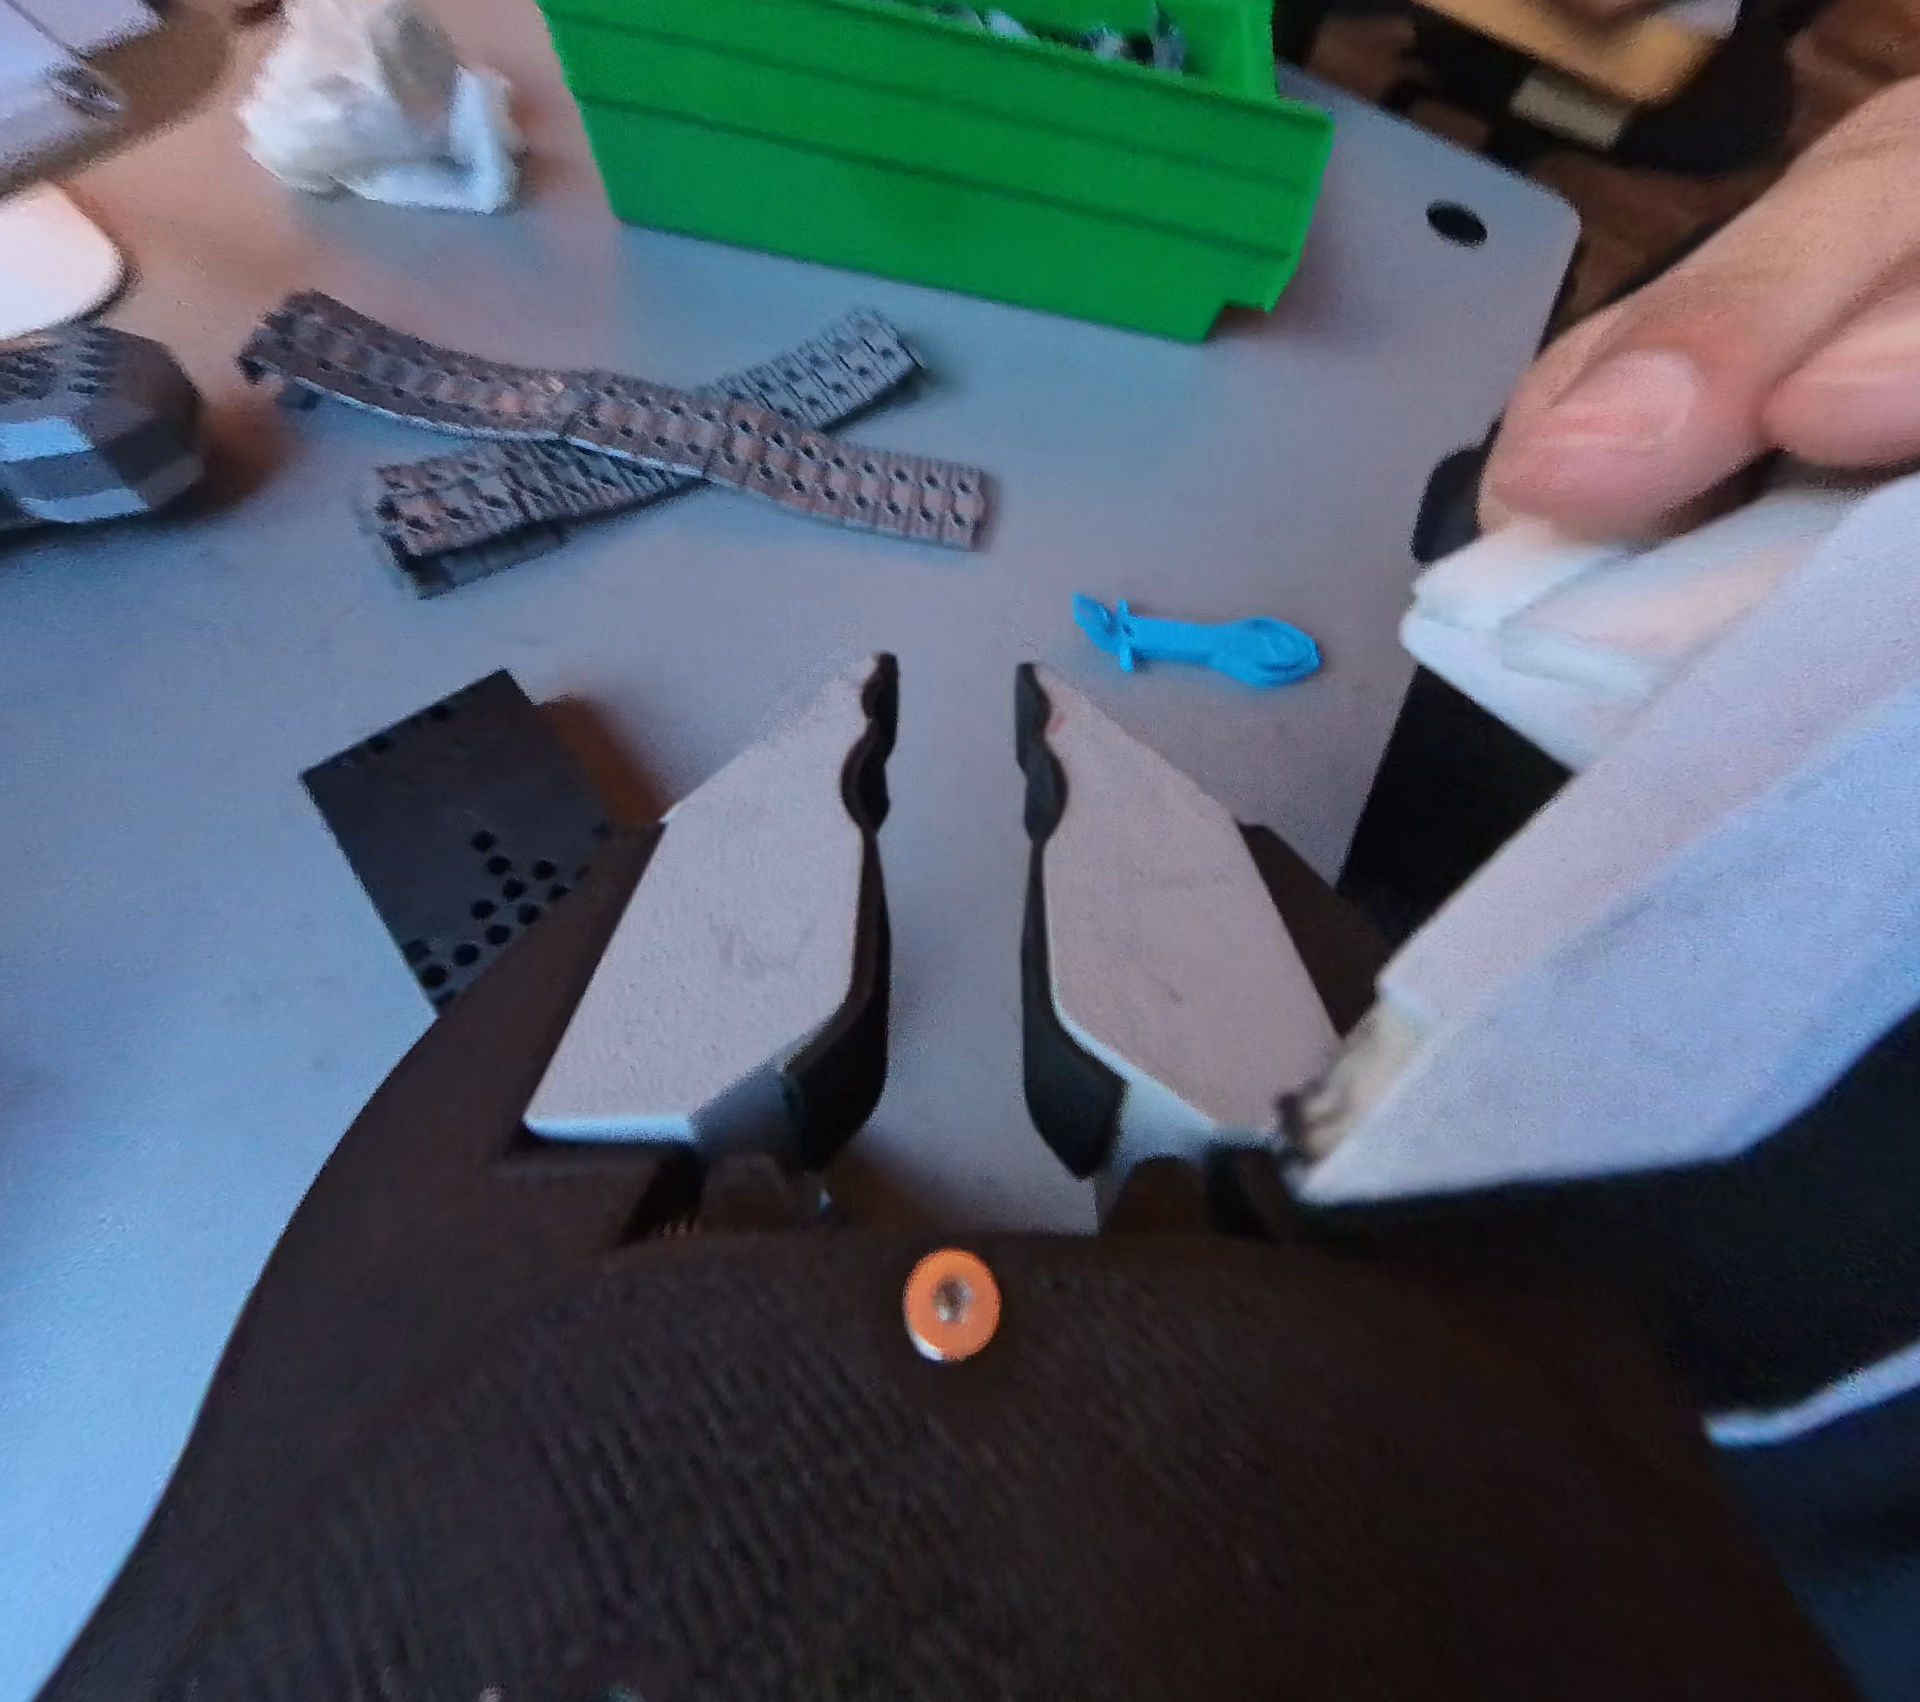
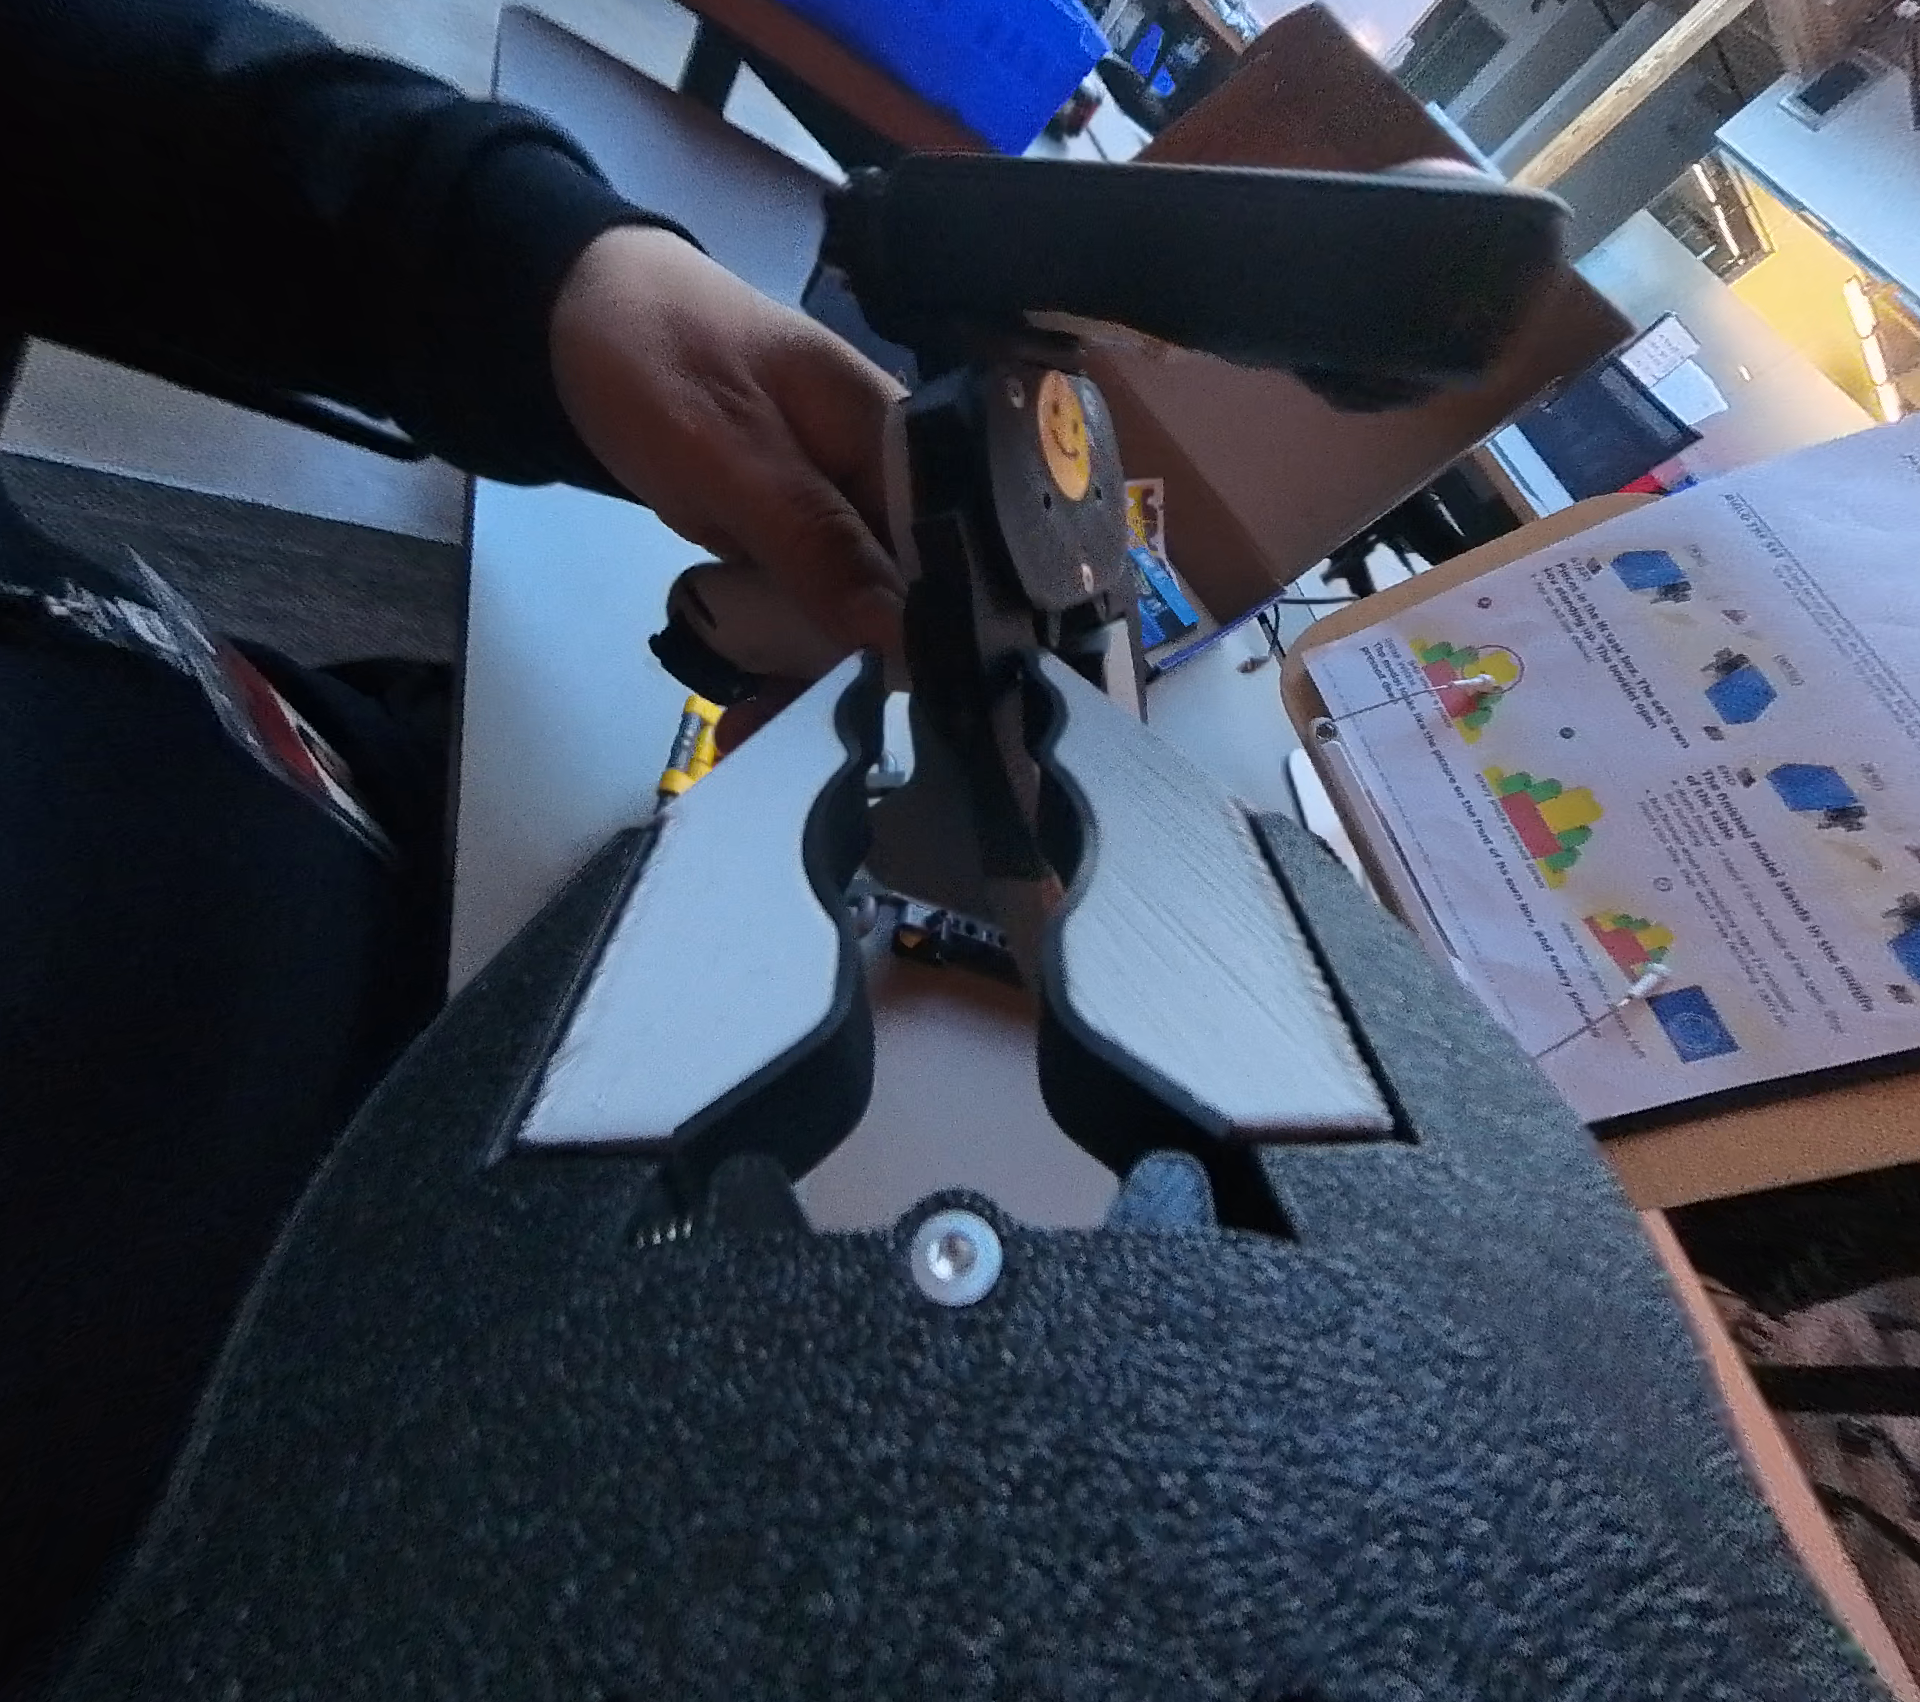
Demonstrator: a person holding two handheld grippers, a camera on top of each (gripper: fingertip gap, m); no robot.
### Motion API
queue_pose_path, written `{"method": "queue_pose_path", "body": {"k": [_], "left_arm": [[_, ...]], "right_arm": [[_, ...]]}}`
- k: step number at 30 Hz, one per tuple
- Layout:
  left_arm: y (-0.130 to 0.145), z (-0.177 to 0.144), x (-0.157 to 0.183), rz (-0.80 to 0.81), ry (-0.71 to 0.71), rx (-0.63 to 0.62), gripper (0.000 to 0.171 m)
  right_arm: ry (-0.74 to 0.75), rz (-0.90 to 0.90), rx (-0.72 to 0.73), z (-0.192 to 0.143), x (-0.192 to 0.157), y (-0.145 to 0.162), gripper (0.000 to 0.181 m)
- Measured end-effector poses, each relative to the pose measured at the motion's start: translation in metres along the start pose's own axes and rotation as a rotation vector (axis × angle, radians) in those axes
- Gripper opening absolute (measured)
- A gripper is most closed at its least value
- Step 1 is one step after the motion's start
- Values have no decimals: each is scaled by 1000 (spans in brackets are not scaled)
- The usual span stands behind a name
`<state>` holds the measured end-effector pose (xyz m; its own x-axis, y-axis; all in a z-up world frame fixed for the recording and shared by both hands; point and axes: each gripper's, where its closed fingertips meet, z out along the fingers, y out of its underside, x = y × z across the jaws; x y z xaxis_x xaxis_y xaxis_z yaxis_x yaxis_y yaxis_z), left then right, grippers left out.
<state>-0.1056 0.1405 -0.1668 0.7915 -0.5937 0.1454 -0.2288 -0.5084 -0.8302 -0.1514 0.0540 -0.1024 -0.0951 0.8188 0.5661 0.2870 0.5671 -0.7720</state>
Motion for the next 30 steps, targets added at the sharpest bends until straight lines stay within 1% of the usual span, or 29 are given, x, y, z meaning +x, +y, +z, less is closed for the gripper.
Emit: {"method": "queue_pose_path", "body": {"k": [1, 2, 3, 4, 5, 6, 7, 8, 10, 12, 14, 15, 17, 19, 20, 22, 23, 26, 27, 30], "left_arm": [[5, 3, 3, 7, 15, -29, 28], [8, 5, 2, 7, 15, -43, 29], [9, 6, -1, 9, 13, -42, 34], [13, 7, -6, 23, -12, -68, 41], [17, 7, -10, 26, -23, -97, 44], [18, 6, -9, 9, 0, -98, 43], [16, 5, -9, -11, 15, -82, 44], [16, 5, -13, -15, 4, -73, 46], [20, 4, -17, 2, 0, -68, 44], [26, 7, -12, -16, 42, -81, 33], [32, 10, -16, -27, 26, -101, 32], [35, 11, -19, -15, 11, -121, 33], [43, 14, -21, 1, 28, -178, 34], [47, 11, -14, -13, 115, -252, 20], [47, 8, -12, -15, 139, -266, 27], [38, 3, -16, 30, 84, -216, 37], [33, 1, -13, 51, 83, -182, 42], [28, 0, -1, 93, 111, -151, 48], [28, -1, 3, 95, 125, -158, 51], [32, -2, 7, 83, 151, -183, 57]], "right_arm": [[8, -17, -18, 3, -1, 2, 25], [17, -28, -36, 5, -1, 5, 22], [19, -34, -51, 7, -1, 7, 21], [18, -36, -68, 9, -1, 9, 21], [14, -30, -78, 11, -1, 11, 21], [5, -13, -70, 12, -1, 11, 21], [-5, 14, -53, 14, 0, 10, 23], [-10, 31, -41, 17, 0, 9, 20], [-4, -2, -44, 22, -2, 11, 20], [-18, -28, -68, 24, -5, 15, 20], [-36, -15, -76, 26, -7, 19, 22], [-37, -22, -82, 28, -7, 22, 22], [-29, -45, -113, 30, -6, 28, 23], [-3, -34, -123, 32, -1, 28, 23], [5, -21, -116, 32, 1, 25, 22], [-8, -3, -88, 30, 0, 18, 24], [-18, -7, -75, 28, -1, 14, 24], [-51, -25, -83, 20, -6, 8, 25], [-59, -18, -80, 18, -7, 7, 22], [-77, 9, -53, 16, -11, 4, 24]]}}
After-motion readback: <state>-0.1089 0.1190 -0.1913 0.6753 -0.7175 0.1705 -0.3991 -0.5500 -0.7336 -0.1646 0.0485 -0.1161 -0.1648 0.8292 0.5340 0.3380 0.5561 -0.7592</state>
